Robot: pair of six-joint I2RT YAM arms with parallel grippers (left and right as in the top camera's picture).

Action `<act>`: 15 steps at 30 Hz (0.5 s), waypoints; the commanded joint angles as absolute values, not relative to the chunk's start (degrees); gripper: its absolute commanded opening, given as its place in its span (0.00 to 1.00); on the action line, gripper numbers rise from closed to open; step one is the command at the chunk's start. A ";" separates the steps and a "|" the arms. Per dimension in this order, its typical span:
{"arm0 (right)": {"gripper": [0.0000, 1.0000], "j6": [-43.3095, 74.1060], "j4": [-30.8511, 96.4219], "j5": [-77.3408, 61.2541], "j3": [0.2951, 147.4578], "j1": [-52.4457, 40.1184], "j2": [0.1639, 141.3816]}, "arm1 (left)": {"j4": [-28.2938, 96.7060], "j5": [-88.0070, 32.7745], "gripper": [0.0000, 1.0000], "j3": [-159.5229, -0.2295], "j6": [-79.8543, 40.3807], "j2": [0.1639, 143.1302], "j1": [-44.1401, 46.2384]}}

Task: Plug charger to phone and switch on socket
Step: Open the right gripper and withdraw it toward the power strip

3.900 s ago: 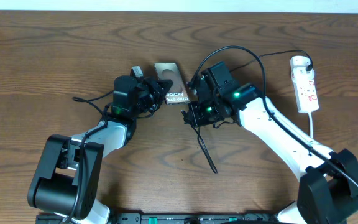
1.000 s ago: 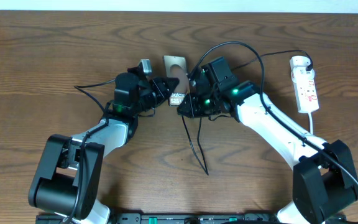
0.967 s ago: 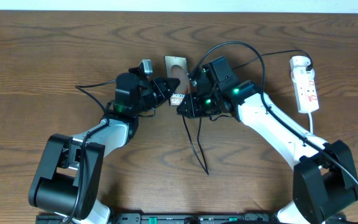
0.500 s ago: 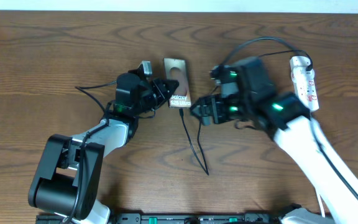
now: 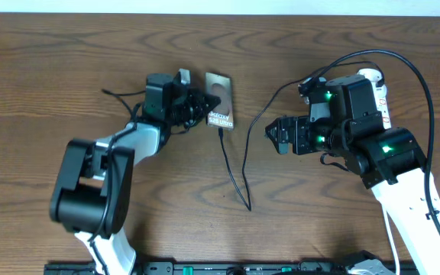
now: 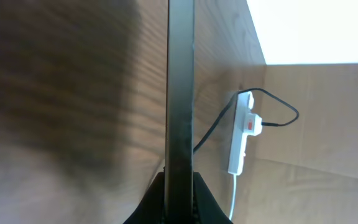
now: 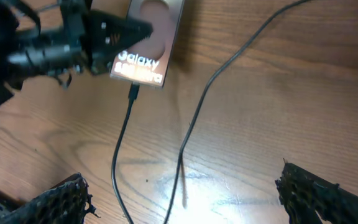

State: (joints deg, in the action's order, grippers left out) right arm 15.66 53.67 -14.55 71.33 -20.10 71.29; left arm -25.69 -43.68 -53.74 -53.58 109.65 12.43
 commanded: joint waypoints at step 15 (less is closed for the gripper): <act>0.96 14.63 54.65 -13.61 71.94 -19.81 71.22 | -15.79 -36.95 0.08 -55.37 -45.19 113.23 12.34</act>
State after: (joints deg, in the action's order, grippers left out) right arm 15.64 54.59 -14.06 71.33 -20.10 71.29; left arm -18.59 -41.10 -55.16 -48.01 113.32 12.47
